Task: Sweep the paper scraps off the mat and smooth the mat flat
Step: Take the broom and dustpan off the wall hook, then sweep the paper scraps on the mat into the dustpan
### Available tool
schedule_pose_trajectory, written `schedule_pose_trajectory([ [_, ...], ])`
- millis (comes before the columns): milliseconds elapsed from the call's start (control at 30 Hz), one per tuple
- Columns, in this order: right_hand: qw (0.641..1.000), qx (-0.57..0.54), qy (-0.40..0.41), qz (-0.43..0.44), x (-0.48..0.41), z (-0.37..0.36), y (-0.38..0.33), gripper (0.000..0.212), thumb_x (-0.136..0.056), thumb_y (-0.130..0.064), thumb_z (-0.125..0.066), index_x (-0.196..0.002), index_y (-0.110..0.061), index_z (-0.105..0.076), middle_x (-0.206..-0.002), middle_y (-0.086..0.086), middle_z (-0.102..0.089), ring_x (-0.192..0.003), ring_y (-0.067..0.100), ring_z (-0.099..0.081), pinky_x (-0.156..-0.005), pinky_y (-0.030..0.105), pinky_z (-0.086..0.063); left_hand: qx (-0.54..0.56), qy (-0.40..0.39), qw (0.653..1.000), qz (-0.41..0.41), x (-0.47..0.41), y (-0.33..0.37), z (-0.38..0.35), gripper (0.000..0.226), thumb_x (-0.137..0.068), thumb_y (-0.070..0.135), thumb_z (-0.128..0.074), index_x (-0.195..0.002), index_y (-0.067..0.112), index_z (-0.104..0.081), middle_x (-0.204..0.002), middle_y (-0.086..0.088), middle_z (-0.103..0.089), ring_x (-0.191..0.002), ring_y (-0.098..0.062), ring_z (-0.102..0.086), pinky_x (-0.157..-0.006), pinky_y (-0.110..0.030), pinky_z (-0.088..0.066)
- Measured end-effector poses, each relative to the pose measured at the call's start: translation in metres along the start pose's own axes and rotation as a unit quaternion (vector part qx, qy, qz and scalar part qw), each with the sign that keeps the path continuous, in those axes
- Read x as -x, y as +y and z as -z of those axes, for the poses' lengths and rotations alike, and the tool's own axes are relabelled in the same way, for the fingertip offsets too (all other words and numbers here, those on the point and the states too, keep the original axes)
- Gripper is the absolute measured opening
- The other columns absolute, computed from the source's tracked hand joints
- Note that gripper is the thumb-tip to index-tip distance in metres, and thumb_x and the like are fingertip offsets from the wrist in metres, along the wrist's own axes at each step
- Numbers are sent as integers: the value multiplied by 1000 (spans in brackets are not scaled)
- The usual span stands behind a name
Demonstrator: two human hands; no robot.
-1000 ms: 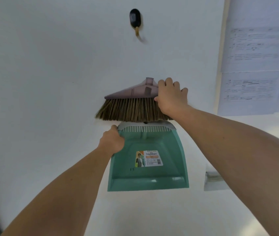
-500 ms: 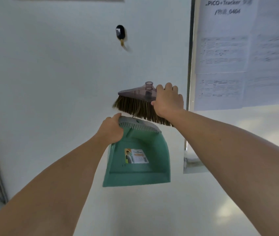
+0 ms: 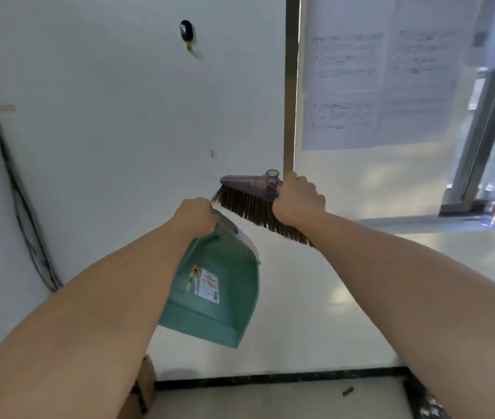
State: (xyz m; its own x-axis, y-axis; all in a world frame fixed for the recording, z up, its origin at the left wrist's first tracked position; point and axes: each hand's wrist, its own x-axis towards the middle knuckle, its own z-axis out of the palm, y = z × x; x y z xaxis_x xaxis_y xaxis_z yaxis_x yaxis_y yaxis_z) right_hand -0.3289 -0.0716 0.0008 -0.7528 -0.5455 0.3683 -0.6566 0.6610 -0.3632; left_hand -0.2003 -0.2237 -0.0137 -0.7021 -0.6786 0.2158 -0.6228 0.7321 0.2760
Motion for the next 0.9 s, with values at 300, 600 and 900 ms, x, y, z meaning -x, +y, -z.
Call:
schedule_pose_trajectory([
  [300,997,27,-69,-25,111,-12,53,50,-92,-24,-57,-136,-8,-37,-132,15,-48,-122,33,-46,-91,42,-42,98,-130,981,109,114,12,-43,18,-95,13,-47,-93,-2,-57,-93,-19,-60,-74,-30,-61,-55,-35,-56],
  [600,989,43,-117,-74,211,-52,88,40,-93,-21,-55,-128,-9,-39,-126,12,-49,-116,30,-47,-80,38,-35,238,-162,928,237,211,-20,-125,28,-94,27,-50,-95,1,-56,-100,-19,-62,-86,-32,-64,-75,-39,-58],
  [900,971,-9,-205,-120,319,-130,136,45,-99,-29,-51,-132,-3,-36,-131,19,-45,-121,36,-45,-92,44,-43,231,-190,904,306,311,-49,-228,44,-94,41,-54,-107,0,-60,-105,-17,-64,-94,-33,-63,-82,-36,-54],
])
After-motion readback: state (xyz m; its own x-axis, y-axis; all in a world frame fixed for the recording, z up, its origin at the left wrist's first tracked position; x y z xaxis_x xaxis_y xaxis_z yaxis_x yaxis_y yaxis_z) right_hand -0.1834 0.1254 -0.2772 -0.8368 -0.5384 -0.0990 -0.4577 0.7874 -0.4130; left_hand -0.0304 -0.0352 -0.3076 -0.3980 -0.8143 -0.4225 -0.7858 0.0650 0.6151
